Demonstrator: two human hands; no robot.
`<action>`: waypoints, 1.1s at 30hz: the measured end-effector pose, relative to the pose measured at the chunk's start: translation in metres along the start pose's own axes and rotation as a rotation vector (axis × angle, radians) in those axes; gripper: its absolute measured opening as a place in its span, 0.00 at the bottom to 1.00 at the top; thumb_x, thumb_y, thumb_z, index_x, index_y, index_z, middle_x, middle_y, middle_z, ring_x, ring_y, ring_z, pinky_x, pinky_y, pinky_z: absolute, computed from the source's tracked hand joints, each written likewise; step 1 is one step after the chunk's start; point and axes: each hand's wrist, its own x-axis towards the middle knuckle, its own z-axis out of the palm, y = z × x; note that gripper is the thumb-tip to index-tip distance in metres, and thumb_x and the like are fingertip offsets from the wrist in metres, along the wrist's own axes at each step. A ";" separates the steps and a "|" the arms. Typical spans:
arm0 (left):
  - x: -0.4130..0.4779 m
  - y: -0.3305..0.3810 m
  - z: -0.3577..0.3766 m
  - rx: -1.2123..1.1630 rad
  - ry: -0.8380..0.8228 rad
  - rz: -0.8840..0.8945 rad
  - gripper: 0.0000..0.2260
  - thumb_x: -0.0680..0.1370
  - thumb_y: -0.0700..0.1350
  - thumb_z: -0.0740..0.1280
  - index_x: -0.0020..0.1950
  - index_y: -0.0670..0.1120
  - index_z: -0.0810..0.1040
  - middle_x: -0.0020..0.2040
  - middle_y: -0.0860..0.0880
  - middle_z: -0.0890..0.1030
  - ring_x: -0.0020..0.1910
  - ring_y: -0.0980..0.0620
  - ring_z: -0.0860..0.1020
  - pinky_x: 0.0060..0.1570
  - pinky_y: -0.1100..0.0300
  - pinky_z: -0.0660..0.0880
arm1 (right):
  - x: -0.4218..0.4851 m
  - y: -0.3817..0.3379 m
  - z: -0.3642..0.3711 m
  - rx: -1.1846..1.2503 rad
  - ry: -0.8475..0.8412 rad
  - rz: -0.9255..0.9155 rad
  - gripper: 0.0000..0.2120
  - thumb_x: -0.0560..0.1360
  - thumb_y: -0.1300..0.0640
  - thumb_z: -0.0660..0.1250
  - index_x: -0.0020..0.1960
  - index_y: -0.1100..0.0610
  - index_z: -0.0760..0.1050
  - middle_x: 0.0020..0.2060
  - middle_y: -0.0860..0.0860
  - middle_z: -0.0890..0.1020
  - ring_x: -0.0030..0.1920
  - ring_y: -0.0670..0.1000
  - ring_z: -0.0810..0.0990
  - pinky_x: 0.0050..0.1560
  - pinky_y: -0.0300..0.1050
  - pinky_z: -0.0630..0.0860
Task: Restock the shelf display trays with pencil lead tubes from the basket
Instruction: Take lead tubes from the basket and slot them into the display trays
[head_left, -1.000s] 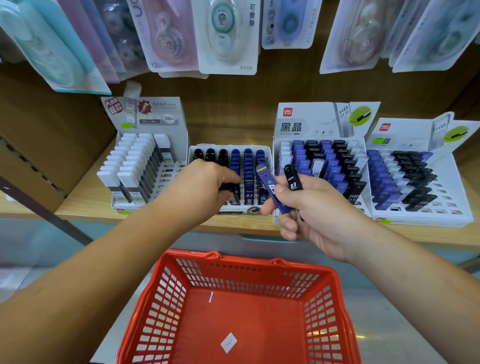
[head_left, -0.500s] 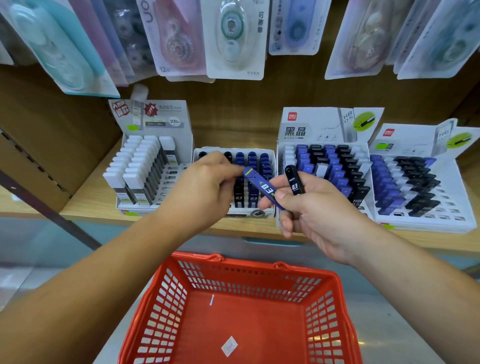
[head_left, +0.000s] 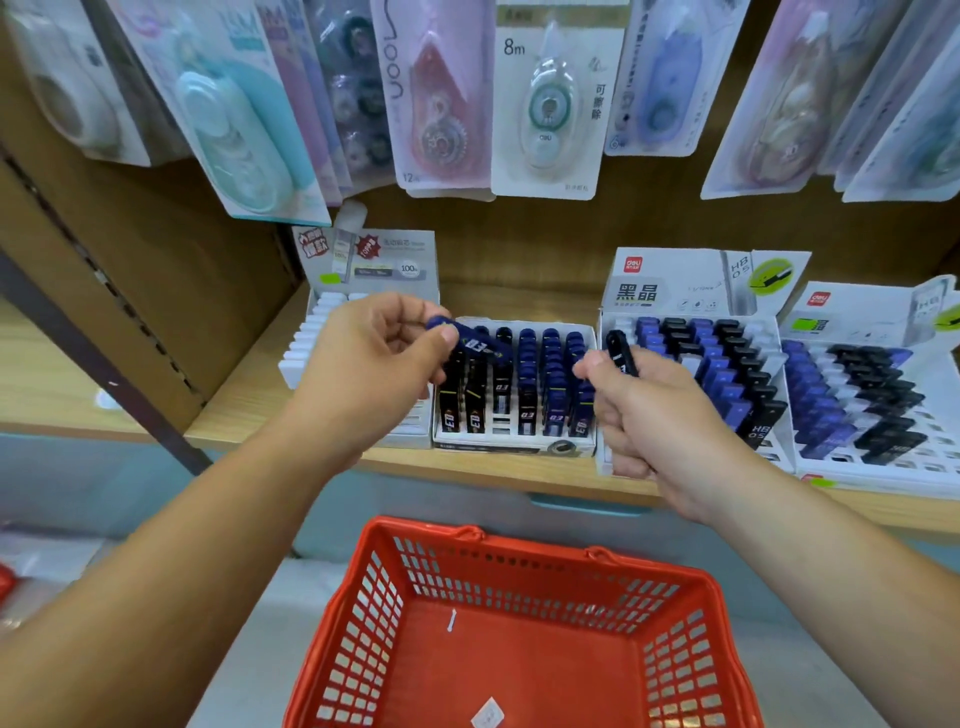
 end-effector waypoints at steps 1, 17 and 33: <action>-0.001 -0.001 0.001 0.042 -0.020 0.011 0.02 0.81 0.38 0.70 0.50 0.43 0.82 0.36 0.48 0.81 0.31 0.59 0.79 0.32 0.66 0.75 | 0.000 -0.002 0.002 0.011 -0.010 0.016 0.18 0.84 0.42 0.61 0.61 0.56 0.75 0.27 0.47 0.66 0.24 0.47 0.57 0.26 0.40 0.53; 0.014 -0.026 0.011 0.253 -0.043 0.107 0.07 0.83 0.40 0.67 0.55 0.51 0.81 0.42 0.51 0.82 0.42 0.54 0.79 0.39 0.69 0.74 | 0.008 -0.007 0.017 -0.037 -0.006 -0.189 0.12 0.88 0.56 0.53 0.57 0.55 0.76 0.40 0.54 0.87 0.34 0.47 0.80 0.31 0.39 0.74; 0.017 -0.025 0.029 0.298 -0.055 0.175 0.07 0.80 0.39 0.72 0.51 0.52 0.82 0.41 0.57 0.81 0.40 0.64 0.78 0.41 0.74 0.72 | 0.011 -0.006 -0.001 0.021 0.062 -0.276 0.03 0.77 0.62 0.74 0.49 0.55 0.82 0.33 0.48 0.83 0.30 0.51 0.81 0.35 0.38 0.77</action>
